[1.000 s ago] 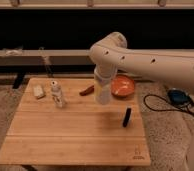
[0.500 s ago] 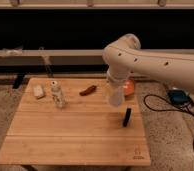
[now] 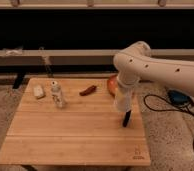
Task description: Place the ceramic cup over the eraser
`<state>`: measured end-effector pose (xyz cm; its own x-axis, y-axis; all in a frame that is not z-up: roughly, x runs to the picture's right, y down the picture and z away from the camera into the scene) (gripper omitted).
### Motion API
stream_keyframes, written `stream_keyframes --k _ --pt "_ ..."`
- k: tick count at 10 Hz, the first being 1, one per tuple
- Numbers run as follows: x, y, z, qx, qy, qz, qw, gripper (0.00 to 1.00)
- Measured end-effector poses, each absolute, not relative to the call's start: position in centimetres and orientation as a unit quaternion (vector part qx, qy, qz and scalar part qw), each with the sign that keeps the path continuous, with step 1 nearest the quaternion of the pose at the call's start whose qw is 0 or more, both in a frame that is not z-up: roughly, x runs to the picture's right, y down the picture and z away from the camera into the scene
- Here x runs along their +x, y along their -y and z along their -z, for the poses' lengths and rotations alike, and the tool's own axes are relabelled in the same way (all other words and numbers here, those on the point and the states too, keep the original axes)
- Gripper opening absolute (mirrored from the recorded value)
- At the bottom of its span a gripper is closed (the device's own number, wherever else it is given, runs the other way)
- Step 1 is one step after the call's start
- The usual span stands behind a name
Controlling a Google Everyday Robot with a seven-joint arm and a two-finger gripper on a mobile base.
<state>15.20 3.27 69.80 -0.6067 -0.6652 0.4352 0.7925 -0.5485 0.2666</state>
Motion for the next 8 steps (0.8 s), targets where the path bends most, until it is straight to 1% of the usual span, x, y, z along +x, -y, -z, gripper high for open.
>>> stream_keyframes --k 4,5,8 --pt "16.9 -4.8 -69.8 -0.151 0.230 0.859 0.431 0.00" --pt "16.8 -5.4 -70.4 -0.153 0.234 0.857 0.432 0.03" --pt "16.2 -7.7 -72.7 -0.161 0.245 0.853 0.433 0.31"
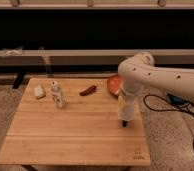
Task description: Place the ceramic cup over the eraser
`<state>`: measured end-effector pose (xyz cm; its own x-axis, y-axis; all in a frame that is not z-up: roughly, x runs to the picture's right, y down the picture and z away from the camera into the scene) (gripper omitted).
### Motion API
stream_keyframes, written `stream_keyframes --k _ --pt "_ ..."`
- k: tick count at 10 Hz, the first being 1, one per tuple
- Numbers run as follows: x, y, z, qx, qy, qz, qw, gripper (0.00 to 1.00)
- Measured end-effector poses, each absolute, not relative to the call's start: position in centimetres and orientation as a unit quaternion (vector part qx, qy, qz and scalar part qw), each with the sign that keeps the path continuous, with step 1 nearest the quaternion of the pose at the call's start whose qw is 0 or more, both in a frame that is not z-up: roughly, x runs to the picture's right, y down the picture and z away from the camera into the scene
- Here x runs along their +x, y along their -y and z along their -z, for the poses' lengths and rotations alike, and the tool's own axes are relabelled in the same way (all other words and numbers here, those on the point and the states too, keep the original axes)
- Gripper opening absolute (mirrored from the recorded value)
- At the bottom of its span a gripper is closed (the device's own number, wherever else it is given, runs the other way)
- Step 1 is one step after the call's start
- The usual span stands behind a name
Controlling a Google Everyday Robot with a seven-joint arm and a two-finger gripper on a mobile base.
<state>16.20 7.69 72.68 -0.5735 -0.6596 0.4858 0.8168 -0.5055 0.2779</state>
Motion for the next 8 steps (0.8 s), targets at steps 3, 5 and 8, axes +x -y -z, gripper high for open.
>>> stream_keyframes --k 3,5,8 --pt "16.0 -10.6 -75.0 -0.169 0.253 0.846 0.438 0.61" --pt "15.8 -12.0 -76.0 -0.177 0.252 0.845 0.436 0.78" --pt "15.3 -12.9 -76.8 -0.179 0.239 0.850 0.434 0.80"
